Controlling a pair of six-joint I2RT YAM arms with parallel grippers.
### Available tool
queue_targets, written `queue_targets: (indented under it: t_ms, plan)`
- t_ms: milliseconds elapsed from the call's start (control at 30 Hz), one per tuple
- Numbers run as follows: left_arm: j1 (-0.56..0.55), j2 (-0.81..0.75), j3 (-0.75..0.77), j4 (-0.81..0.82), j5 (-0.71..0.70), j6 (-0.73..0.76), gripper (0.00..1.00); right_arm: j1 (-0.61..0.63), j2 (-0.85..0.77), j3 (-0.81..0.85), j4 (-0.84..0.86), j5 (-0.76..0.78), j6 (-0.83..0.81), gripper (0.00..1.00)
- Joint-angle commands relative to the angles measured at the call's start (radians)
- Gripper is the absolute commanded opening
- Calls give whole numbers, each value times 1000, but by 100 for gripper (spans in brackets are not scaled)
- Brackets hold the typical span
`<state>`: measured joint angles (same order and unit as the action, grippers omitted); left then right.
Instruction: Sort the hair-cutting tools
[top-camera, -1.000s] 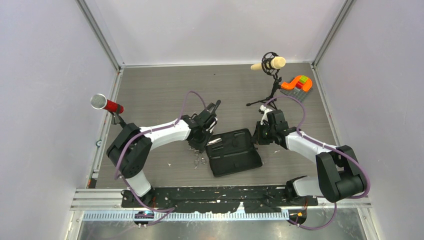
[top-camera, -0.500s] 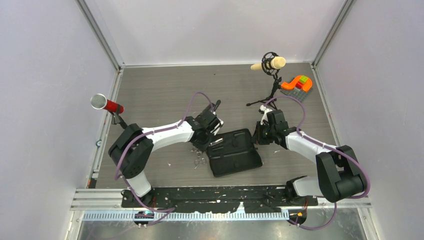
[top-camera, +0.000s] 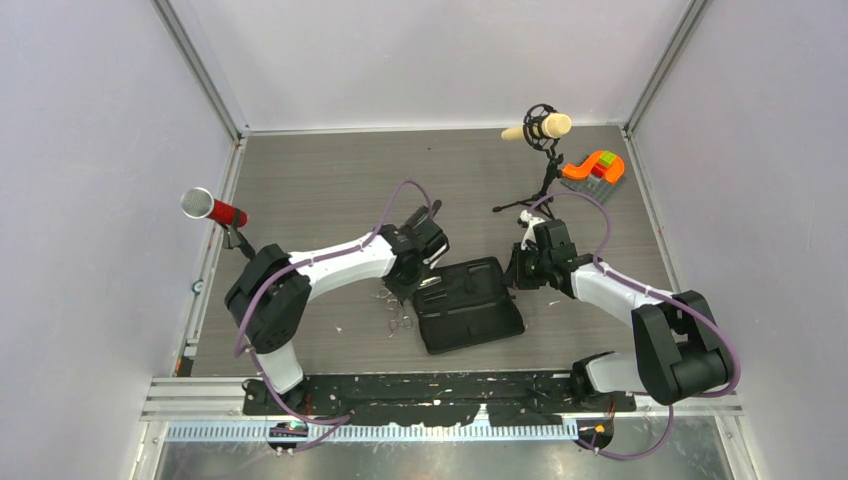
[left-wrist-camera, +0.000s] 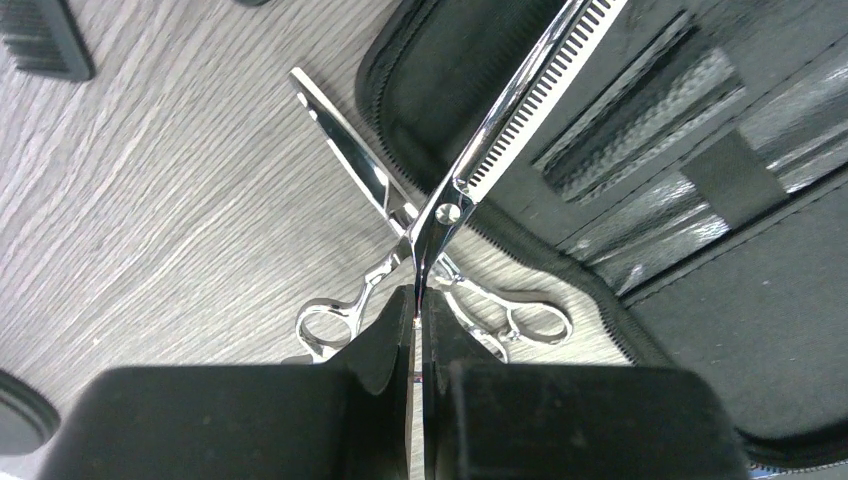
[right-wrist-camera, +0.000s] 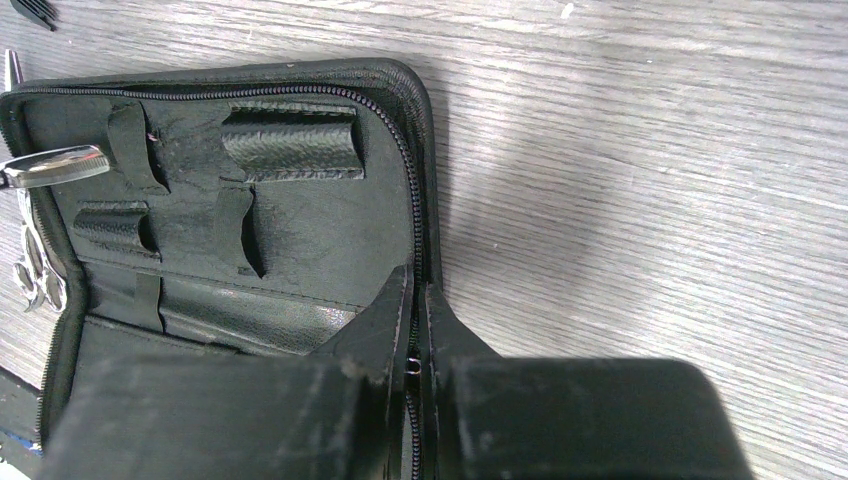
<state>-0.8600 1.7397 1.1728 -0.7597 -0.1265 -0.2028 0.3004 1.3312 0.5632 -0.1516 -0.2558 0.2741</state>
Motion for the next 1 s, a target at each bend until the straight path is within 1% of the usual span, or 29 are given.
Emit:
queue_targets:
  t_ms: [0,367,567,967]
  plan:
    - [-2,-6,57,-126,-57,-20,0,7,-5,35,15,0,-12,8]
    - [-12,24,119,-138,-37,-8,0,6,-9,34,18,-2,-12,7]
    - [-16,80,159,-153,-38,0,0,6,-13,33,19,-2,-13,8]
    - [-17,100,167,-164,-37,-6,0,6,-12,32,18,-3,-13,7]
